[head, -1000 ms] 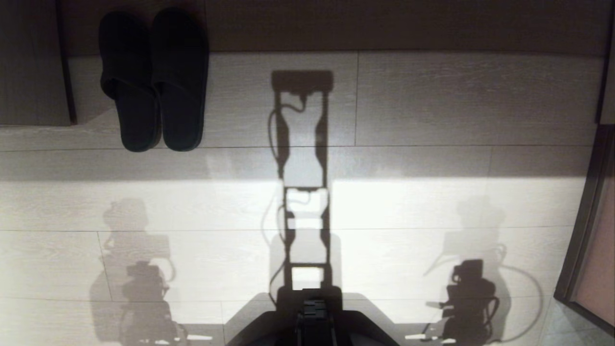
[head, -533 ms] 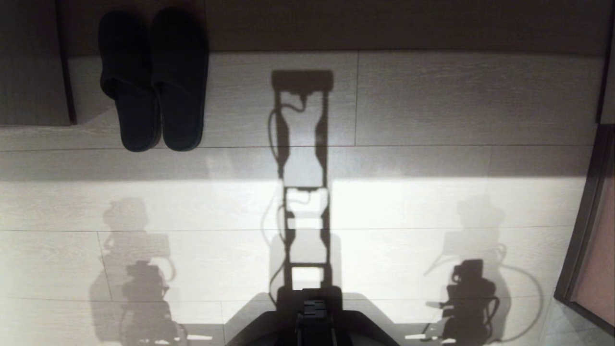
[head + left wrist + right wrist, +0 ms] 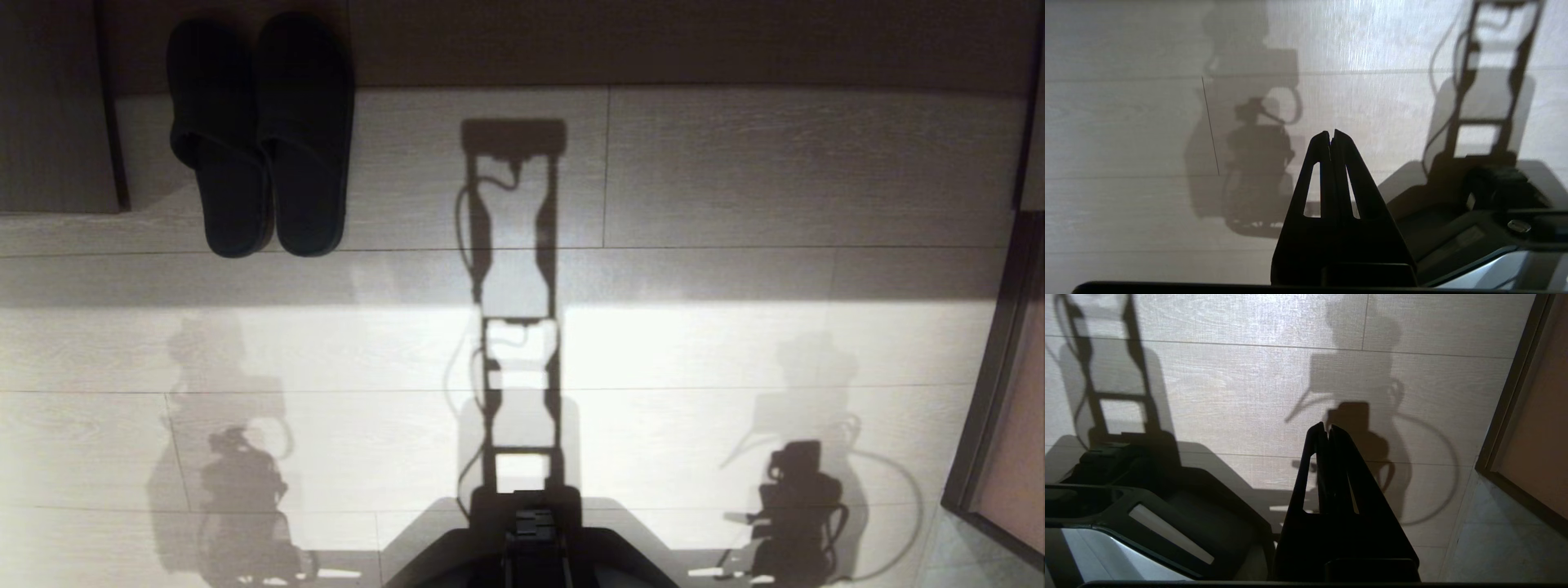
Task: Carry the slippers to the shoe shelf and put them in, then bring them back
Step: Pick up the slippers on the floor
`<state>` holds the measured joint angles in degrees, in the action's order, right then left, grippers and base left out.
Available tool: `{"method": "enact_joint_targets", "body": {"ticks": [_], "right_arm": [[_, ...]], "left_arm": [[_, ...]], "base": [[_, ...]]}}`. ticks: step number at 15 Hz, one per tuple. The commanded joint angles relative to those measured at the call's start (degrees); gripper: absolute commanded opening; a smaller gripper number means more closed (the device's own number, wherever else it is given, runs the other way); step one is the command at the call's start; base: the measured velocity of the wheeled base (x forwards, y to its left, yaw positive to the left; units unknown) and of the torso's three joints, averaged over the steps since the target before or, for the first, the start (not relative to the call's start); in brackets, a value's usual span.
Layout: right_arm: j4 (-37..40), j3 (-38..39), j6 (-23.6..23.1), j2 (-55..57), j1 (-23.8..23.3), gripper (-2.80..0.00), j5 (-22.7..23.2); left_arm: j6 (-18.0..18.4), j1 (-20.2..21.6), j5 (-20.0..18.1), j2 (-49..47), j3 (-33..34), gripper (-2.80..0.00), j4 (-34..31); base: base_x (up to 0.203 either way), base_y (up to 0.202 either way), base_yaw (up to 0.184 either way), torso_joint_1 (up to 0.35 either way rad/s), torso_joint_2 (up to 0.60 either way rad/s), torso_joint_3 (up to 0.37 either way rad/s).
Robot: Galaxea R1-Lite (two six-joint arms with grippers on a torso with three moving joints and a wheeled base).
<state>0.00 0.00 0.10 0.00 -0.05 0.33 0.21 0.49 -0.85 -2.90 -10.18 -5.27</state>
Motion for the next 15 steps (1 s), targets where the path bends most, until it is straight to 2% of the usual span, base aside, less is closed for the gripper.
{"method": "enact_joint_targets", "body": {"ticks": [1,3,5,9,12,15], "right_arm": [[0.0,0.0,-0.02,-0.09,0.05,-2.8,0.02],[0.0,0.0,-0.02,-0.09,-0.04,-2.8,0.02],[0.0,0.0,-0.02,-0.09,-0.03,-2.8,0.02],[0.0,0.0,-0.02,-0.09,-0.04,-2.8,0.02],[0.0,0.0,0.07,-0.09,-0.04,-2.8,0.02],[0.0,0.0,-0.02,-0.09,0.0,-2.8,0.02]], "left_arm": [[-0.82,-0.04,0.03,-9.46,-9.65,-2.8,-2.4],[-2.07,-0.06,0.13,-21.44,-15.56,-2.8,-3.27],[-2.93,0.12,0.46,-31.02,-19.66,-2.8,-1.34],[-4.02,-1.13,7.44,-48.76,-20.85,-2.8,9.44],[-4.97,-1.38,10.89,-58.64,-17.28,-2.8,20.71],[-5.32,-1.77,11.86,-64.97,-8.03,-2.8,35.19]], "base": [[0.0,0.0,0.0,0.0,0.0,0.0],[0.0,0.0,0.0,0.0,0.0,0.0],[0.0,0.0,0.0,0.0,0.0,0.0],[0.0,0.0,0.0,0.0,0.0,0.0],[0.0,0.0,0.0,0.0,0.0,0.0],[0.0,0.0,0.0,0.0,0.0,0.0]]}}
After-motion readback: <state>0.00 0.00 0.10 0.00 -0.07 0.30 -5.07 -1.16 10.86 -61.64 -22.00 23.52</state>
